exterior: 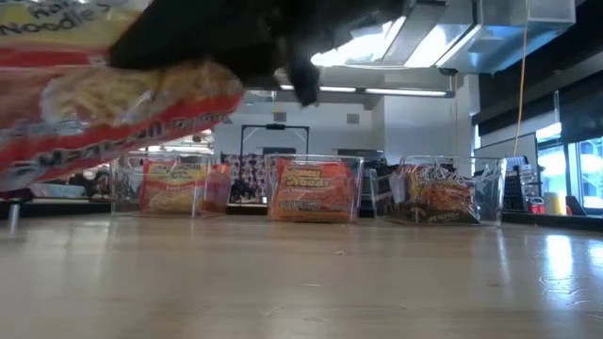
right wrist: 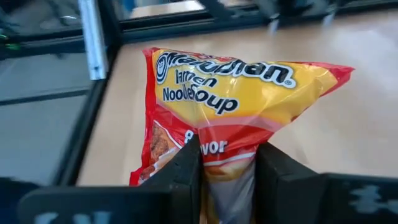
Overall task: Sort Maruchan noodles
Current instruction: Put the red noodle pack into the left transparent bin
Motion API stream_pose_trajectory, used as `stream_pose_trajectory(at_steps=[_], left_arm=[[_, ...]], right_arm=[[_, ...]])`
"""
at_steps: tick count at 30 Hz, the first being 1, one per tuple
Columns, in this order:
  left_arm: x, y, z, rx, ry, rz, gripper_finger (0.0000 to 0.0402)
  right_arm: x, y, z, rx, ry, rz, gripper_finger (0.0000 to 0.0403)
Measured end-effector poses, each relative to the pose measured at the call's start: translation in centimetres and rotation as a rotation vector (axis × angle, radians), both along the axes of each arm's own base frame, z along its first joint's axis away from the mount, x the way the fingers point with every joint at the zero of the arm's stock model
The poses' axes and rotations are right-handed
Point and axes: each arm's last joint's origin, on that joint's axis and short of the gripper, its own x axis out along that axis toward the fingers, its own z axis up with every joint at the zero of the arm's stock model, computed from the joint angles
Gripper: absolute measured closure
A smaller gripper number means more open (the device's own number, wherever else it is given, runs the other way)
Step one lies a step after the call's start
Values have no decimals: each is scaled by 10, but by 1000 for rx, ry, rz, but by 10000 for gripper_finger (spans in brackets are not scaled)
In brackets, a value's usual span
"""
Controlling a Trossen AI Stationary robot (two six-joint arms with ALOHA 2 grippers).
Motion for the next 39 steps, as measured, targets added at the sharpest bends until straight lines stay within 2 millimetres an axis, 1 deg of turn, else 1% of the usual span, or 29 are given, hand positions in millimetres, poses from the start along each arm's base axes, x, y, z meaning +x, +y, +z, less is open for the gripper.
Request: stream_pose_trajectory(at_steps=[4, 8, 14, 17, 20, 22, 29, 31, 34, 39], left_arm=[[4, 2, 2, -63, 17, -16, 141], [12, 10, 3, -71, 0, 44, 141], [17, 17, 2, -56, 12, 72, 141], [19, 20, 0, -42, 30, 82, 141], [19, 18, -4, -39, 49, 69, 141], [21, 17, -9, -40, 75, 74, 141], [26, 12, -23, -34, 129, 79, 141], [27, 14, -25, -29, 136, 84, 141], [29, 17, -26, -22, 142, 104, 141], [32, 28, -33, 3, 218, 180, 141]], right_arm=[[-10, 20, 7, -121, 28, -65, 326], [-24, 43, 15, -197, 39, -90, 326], [-40, 77, 36, -227, -3, -71, 326], [-45, 86, 45, -255, -8, -69, 326], [-44, 86, 51, -276, -11, -82, 326], [-39, 83, 56, -284, -21, -94, 326], [-25, 66, 54, -264, 14, -70, 327], [-22, 61, 53, -251, 29, -58, 327], [-21, 60, 54, -241, 23, -61, 327], [-20, 59, 53, -252, 21, -73, 327]])
